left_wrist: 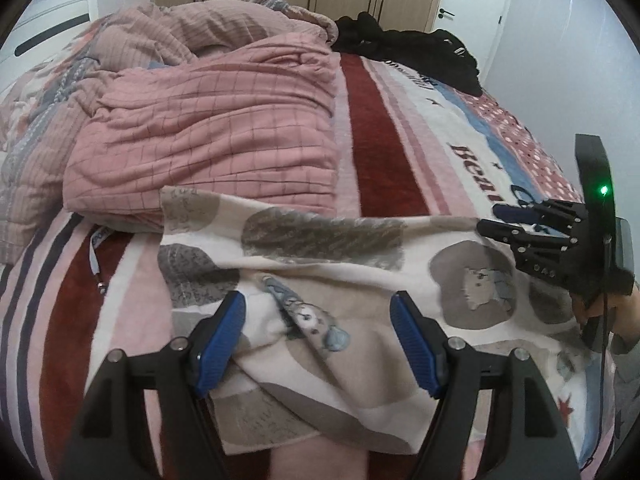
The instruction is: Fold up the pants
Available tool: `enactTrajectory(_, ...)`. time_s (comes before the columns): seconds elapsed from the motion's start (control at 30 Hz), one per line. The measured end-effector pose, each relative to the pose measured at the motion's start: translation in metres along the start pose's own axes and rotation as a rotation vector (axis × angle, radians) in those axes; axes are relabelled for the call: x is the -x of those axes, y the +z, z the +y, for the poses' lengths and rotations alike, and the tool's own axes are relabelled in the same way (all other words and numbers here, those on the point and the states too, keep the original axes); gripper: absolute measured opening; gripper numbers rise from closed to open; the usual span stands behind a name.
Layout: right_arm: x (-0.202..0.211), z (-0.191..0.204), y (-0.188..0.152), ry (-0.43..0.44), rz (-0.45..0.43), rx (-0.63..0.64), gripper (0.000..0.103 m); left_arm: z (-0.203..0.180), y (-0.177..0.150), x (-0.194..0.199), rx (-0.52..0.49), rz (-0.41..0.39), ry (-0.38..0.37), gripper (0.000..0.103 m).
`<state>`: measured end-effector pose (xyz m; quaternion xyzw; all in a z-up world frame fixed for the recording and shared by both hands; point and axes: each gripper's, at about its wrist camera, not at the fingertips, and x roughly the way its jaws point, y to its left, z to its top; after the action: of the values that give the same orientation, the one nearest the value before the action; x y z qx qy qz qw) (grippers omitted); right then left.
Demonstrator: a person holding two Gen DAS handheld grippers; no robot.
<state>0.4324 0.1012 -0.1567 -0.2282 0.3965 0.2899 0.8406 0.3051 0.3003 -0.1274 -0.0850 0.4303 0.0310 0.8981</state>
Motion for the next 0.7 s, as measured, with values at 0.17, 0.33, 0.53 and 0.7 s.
enactTrajectory(0.17, 0.055, -0.044, -0.026, 0.032, -0.039, -0.067, 0.045, -0.029, 0.002, 0.018, -0.032, -0.036, -0.035, 0.075)
enactTrajectory(0.33, 0.126, -0.124, -0.099, -0.024, -0.032, -0.184, 0.045, -0.069, 0.008, 0.018, -0.049, -0.051, -0.084, 0.076)
enactTrajectory(0.53, 0.17, -0.22, -0.198, -0.08, 0.016, -0.364, 0.028, -0.12, 0.013, -0.002, -0.054, -0.012, -0.122, 0.076)
enactTrajectory(0.7, 0.162, -0.26, -0.239, -0.059, 0.011, -0.44, 0.022, -0.141, 0.016, -0.01, -0.064, 0.008, -0.1, 0.076)
